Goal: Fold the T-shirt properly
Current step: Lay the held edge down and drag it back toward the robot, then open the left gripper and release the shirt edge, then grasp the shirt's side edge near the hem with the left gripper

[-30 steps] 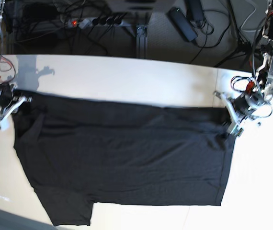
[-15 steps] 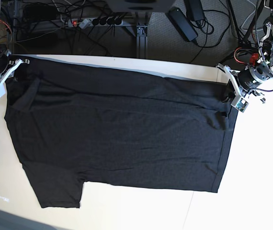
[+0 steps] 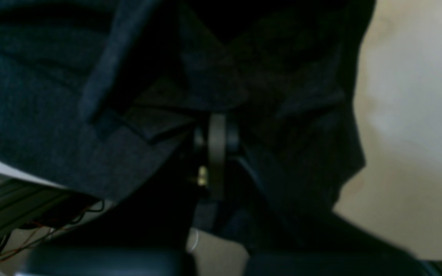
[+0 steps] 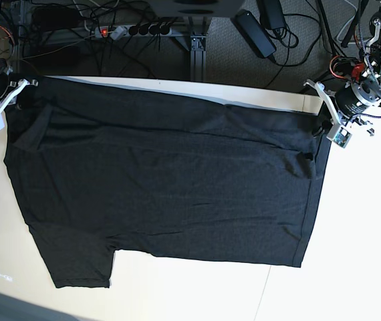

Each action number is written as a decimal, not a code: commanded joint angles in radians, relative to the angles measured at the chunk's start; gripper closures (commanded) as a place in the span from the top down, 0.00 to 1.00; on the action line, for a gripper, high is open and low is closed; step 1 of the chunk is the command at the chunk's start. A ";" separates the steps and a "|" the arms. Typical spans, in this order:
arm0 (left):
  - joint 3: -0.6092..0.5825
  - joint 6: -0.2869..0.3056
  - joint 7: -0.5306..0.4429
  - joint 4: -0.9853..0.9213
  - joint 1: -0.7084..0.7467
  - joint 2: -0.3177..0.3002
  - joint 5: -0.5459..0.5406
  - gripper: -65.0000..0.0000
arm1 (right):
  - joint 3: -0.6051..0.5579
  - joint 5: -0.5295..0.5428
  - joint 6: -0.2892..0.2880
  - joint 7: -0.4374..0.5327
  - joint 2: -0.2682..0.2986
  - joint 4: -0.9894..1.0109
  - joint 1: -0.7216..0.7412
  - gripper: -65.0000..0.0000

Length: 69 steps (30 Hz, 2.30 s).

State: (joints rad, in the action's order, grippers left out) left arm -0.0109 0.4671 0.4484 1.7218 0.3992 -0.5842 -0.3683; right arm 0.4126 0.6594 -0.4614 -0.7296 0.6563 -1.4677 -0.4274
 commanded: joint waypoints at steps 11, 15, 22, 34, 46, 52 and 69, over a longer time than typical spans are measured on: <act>0.036 0.008 -0.070 0.004 -0.068 0.047 -0.009 0.00 | 0.013 0.000 -0.040 0.034 0.023 -0.008 0.001 0.00; 0.036 0.009 -0.070 -0.104 -0.114 0.085 -0.008 0.00 | 0.013 0.003 -0.040 0.033 0.023 -0.008 0.000 0.00; 0.037 0.009 -0.033 -0.137 -0.093 0.088 0.038 0.00 | 0.013 0.003 -0.040 0.033 0.023 -0.008 0.000 0.00; 0.040 0.008 -0.109 -0.125 0.028 0.088 0.077 0.00 | 0.013 0.003 -0.040 0.034 0.023 -0.008 0.000 0.00; 0.253 0.009 -0.100 0.055 -0.042 0.057 -0.080 0.27 | 0.013 0.003 -0.040 0.038 0.023 -0.008 0.001 0.00; 0.233 0.008 -0.100 -0.021 -0.187 0.013 -0.146 0.52 | 0.013 0.003 -0.040 0.038 0.023 -0.008 0.001 0.00; -0.017 0.053 0.112 -0.944 -0.842 0.106 -0.433 0.53 | 0.013 -0.024 -0.040 0.014 0.023 -0.008 0.000 0.00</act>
State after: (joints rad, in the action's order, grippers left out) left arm -0.0311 0.5030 0.5602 0.7609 -0.4133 -0.4656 -0.8009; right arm 0.4141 0.6392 -0.4614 -0.7116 0.6567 -1.4662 -0.4271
